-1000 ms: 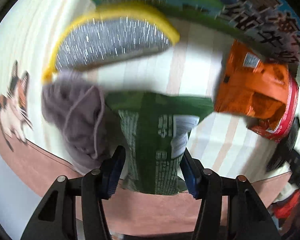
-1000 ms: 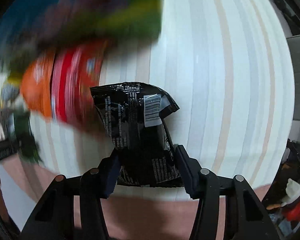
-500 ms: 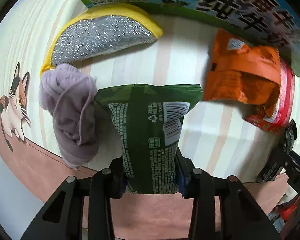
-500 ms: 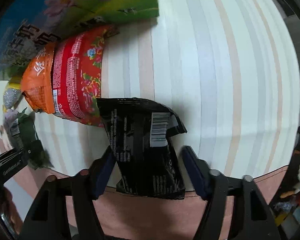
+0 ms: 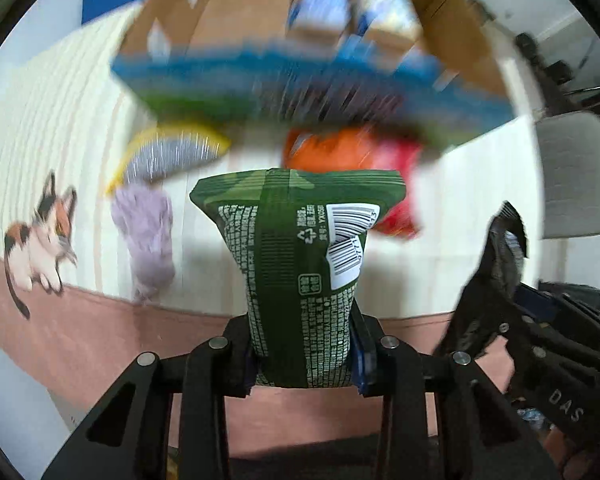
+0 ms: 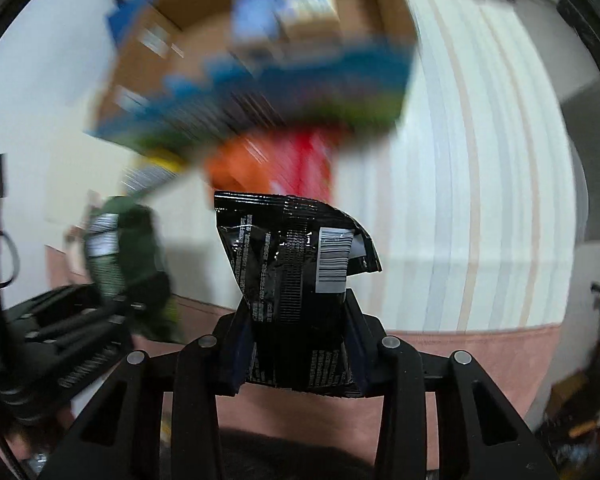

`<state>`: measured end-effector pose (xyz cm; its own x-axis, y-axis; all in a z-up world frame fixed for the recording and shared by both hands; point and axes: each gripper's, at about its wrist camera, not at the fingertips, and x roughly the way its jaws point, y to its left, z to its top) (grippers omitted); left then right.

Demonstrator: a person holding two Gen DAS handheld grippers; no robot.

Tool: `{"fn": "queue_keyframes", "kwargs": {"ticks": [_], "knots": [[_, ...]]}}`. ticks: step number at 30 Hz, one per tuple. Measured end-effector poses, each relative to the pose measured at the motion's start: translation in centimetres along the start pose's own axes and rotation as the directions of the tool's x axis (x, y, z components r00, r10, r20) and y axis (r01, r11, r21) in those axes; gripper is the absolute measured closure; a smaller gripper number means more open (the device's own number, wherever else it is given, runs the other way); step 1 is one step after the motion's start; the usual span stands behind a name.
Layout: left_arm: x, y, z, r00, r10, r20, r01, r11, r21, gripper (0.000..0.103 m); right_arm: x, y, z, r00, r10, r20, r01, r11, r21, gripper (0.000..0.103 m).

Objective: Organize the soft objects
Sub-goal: 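Place both bags into the box and open both tools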

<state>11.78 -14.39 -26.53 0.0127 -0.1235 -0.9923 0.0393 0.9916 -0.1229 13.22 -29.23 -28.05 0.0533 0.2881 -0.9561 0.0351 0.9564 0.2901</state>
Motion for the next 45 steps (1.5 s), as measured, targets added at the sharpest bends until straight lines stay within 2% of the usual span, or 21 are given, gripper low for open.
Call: {"fn": "queue_keyframes", "kwargs": {"ticks": [4,6,10,13,17,21,28,35,38,41,43,44,45], "knots": [[-6.6,-0.5,4.0,0.994,-0.042,0.1,0.037,0.998,0.048,0.071,-6.2,3.1,3.5,0.995,0.046,0.093,-0.041,0.997,-0.058,0.061],[-8.4,2.3,9.5,0.991,-0.047,0.126,0.04,0.997,0.061,0.071,-7.7,4.7,5.6,0.991,0.055,0.121,-0.046,0.996,-0.076,0.061],[-10.8,3.6,16.4,0.983,-0.009,0.184,-0.006,0.997,0.081,0.071,-8.8,7.4,11.4,0.984,0.02,0.178,-0.005,0.996,-0.087,0.061],[-10.0,5.8,21.6,0.987,0.02,0.162,-0.031,0.997,0.067,0.071,-8.6,7.9,16.4,0.985,-0.009,0.17,0.02,0.998,-0.064,0.061],[-6.4,8.0,27.7,0.992,0.084,0.099,-0.091,0.994,0.065,0.071,-5.4,6.3,21.5,0.992,-0.061,0.11,0.064,0.998,-0.021,0.061],[-2.6,8.9,31.9,0.994,0.108,0.024,-0.11,0.992,0.063,0.071,-0.5,4.5,23.5,0.994,-0.104,0.028,0.104,0.994,0.028,0.061],[2.8,9.1,34.5,0.987,0.126,-0.101,-0.118,0.989,0.088,0.071,6.4,2.7,24.8,0.984,-0.161,-0.071,0.164,0.986,0.028,0.061],[5.7,9.3,36.1,0.98,0.128,-0.155,-0.114,0.989,0.095,0.071,9.4,2.3,24.7,0.973,-0.187,-0.134,0.191,0.982,0.015,0.061],[6.4,9.0,36.9,0.972,0.137,-0.19,-0.118,0.987,0.109,0.067,10.5,2.7,24.4,0.964,-0.196,-0.179,0.198,0.98,-0.007,0.06],[6.6,9.6,37.7,0.971,0.101,-0.219,-0.087,0.994,0.071,0.061,11.6,2.9,24.4,0.954,-0.206,-0.217,0.208,0.978,-0.015,0.052],[6.2,9.6,38.2,0.971,0.111,-0.213,-0.097,0.993,0.073,0.047,11.5,2.9,24.6,0.956,-0.201,-0.212,0.205,0.979,-0.005,0.041],[5.8,9.6,38.3,0.973,0.12,-0.198,-0.106,0.991,0.079,0.043,11.1,3.0,24.6,0.96,-0.191,-0.205,0.196,0.981,0.002,0.032],[5.4,9.6,38.3,0.975,0.12,-0.186,-0.106,0.991,0.083,0.039,10.7,3.0,24.7,0.962,-0.187,-0.197,0.193,0.981,0.01,0.029]]}}
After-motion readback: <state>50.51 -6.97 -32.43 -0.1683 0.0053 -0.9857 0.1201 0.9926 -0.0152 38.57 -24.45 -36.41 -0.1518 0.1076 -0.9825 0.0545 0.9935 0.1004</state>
